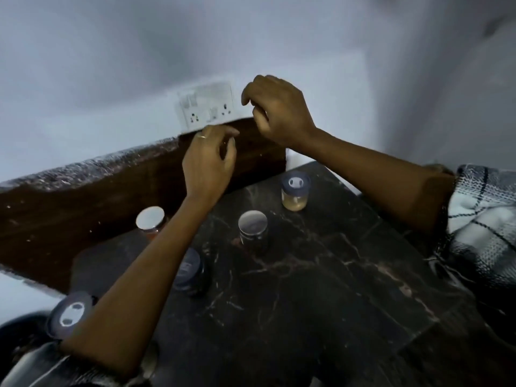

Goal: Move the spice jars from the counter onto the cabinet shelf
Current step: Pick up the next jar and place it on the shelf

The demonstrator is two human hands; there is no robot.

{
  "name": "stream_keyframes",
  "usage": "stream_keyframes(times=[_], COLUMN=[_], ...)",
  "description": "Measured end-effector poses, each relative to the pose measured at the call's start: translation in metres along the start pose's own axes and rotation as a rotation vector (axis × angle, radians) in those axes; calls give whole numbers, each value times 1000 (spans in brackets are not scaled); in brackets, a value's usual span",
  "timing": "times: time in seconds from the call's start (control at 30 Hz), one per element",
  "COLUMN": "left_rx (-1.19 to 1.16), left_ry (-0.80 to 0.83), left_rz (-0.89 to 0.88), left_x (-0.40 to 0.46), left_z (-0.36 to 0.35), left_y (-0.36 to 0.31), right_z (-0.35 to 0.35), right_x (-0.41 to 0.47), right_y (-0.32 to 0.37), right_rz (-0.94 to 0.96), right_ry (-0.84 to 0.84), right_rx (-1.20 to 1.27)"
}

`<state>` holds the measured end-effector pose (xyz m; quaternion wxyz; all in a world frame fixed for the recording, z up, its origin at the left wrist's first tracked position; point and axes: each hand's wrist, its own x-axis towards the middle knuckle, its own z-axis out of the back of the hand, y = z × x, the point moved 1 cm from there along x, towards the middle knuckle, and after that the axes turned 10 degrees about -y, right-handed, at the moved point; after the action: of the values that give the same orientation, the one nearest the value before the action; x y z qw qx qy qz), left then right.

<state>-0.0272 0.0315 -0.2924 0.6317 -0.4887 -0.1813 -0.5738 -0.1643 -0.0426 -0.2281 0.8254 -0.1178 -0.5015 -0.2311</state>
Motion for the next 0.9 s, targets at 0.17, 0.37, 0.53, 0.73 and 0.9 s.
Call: stream_keyframes(times=[0.17, 0.37, 0.53, 0.73, 0.9], left_rx=[3, 25, -63, -167, -225], left_ry=[178, 444, 660, 736, 728], left_rz=[201, 490, 699, 871, 974], left_x=[-84, -155, -183, -202, -215], left_z=[-30, -52, -71, -90, -109], left_y=[24, 58, 78, 92, 92], right_z=[-28, -74, -108, -135, -145], right_x=[-62, -116, -154, -182, -191], right_y=[-3, 2, 4, 1, -1], right_rz=[38, -49, -87, -131, -177], right_ry=[137, 440, 677, 1046, 1303], right_rx=[82, 99, 131, 170, 116])
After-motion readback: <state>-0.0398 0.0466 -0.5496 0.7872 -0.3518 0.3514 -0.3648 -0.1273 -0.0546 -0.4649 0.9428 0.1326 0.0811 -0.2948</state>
